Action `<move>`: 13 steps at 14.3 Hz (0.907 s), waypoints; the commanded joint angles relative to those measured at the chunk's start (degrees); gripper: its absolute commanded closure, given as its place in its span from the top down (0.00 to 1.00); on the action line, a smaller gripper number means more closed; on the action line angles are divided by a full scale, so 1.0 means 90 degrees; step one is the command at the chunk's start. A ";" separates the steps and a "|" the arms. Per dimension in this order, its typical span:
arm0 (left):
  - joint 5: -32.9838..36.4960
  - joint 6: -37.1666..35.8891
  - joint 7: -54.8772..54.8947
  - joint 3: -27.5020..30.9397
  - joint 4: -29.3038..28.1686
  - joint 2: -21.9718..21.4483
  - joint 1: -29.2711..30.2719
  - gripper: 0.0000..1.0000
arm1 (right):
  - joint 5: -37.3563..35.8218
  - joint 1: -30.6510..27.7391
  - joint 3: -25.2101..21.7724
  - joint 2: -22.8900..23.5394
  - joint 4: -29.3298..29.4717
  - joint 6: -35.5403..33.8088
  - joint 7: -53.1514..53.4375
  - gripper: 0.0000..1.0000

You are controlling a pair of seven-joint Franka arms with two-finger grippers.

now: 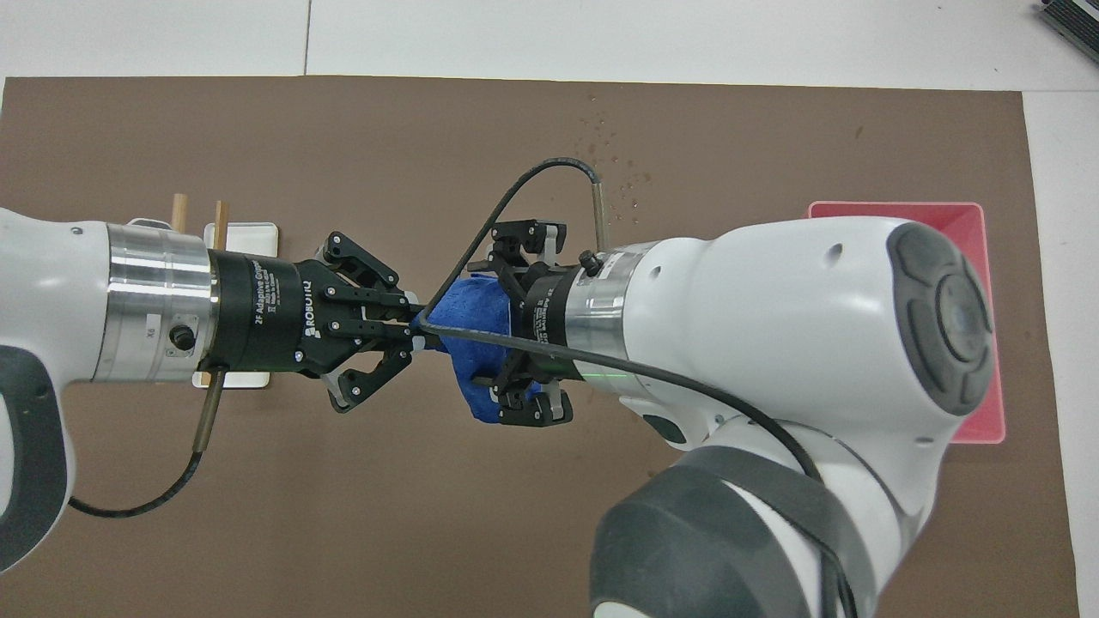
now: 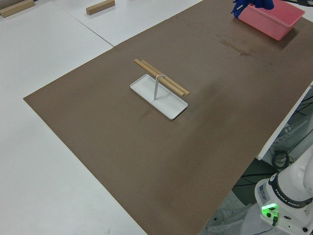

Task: Wipe water with towel using both arms
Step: 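Grasp the towel with the right gripper next to the left gripper, then lower the towel onto the water with the right gripper while the left gripper withdraws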

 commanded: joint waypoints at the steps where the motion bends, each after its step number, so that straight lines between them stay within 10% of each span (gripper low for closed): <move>1: -0.0160 -0.0245 -0.0086 0.0115 -0.0052 -0.0277 -0.0053 0.00 | -0.0149 0.0002 -0.0009 -0.0065 -0.0118 0.0181 0.0016 0.25; 2: -0.0170 -0.0265 -0.0086 0.0145 -0.0062 -0.0316 -0.0033 0.00 | -0.0169 0.0002 -0.0009 -0.0065 -0.0118 0.0181 -0.0003 0.00; 8: -0.0122 -0.0187 0.0021 0.0145 -0.0052 -0.0395 -0.0014 0.00 | -0.0315 0.0002 -0.0009 -0.0055 -0.0059 0.0073 -0.0579 0.00; 9: -0.0083 -0.0187 0.0022 0.0155 -0.0042 -0.0395 -0.0014 0.14 | -0.0393 0.0002 -0.0009 -0.0065 -0.0059 0.0073 -0.0657 0.00; 10: -0.0053 -0.0197 0.0002 0.0135 0.0016 -0.0405 -0.0023 0.99 | -0.0491 0.0002 -0.0009 -0.0075 -0.0069 0.0064 -0.0764 0.00; 13: 0.0393 -0.0197 -0.0008 0.0116 0.0104 -0.0405 -0.0033 1.00 | -0.0803 0.0012 -0.0009 -0.0172 -0.0176 0.0005 -0.1252 0.00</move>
